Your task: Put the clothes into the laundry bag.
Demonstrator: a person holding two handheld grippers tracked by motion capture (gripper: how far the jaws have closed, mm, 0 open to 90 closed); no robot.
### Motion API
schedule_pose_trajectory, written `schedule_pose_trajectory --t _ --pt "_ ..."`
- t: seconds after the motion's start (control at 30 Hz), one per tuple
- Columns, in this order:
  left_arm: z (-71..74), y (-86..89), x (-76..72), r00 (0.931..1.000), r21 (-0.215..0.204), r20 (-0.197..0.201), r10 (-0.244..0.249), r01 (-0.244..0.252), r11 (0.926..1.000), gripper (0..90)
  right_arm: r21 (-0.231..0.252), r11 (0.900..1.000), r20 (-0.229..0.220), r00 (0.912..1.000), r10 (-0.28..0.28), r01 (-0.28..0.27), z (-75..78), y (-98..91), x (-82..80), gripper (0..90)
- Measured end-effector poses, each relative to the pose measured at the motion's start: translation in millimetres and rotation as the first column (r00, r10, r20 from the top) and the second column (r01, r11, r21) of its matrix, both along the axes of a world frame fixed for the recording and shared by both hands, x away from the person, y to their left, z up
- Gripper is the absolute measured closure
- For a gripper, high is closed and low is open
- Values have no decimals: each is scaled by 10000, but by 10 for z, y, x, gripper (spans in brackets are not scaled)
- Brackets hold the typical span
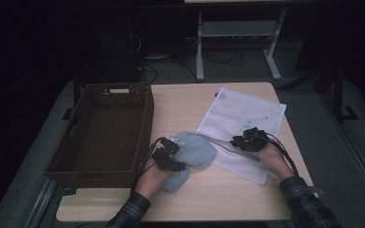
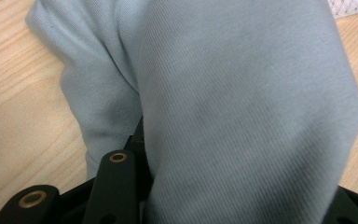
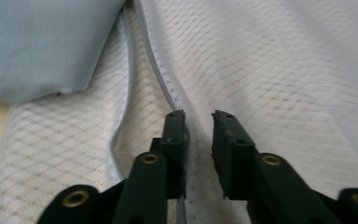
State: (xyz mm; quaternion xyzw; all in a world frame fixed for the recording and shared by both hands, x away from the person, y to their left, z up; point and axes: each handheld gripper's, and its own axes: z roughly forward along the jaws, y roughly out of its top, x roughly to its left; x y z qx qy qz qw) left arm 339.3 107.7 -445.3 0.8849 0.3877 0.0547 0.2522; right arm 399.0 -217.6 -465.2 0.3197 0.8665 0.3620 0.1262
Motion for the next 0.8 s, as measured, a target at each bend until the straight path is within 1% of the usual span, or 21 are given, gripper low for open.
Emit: schedule_pose_trajectory --t 0.07,0.13,0.3,0.4,0.47,0.57,0.7,0.8 --pt "0 1 2 10000 -13 -23 1 -1 10000 563 223 9997 -19 9999 -113 114 17 -37 8 783" --pt "-1 1 1 10000 -23 -19 19 -19 10000 563 397 9992 -135 9999 18 -13 20 -51 7 782" --pt "-1 0 0 10000 -15 -14 34 -34 10000 563 235 9984 -270 9983 521 -515 -17 15 -1 778" --pt "0 -3 0 10000 -18 -20 63 -63 10000 564 111 9981 -354 9975 615 -611 -47 58 -4 777" --pt "-1 -3 0 10000 -29 -19 77 -77 10000 564 56 9982 -352 9975 605 -604 -60 74 -4 792" --pt "-2 -3 -2 10000 -32 -11 90 -90 10000 565 62 9989 -324 9984 463 -462 -56 69 9 867" --pt "-1 -9 -5 9999 0 7 114 -114 9999 566 311 9991 -402 9987 302 -289 -36 44 23 882" --pt "0 -10 -1 9999 14 -13 100 -100 9999 567 624 9979 -311 9993 202 -182 10 10 36 883"
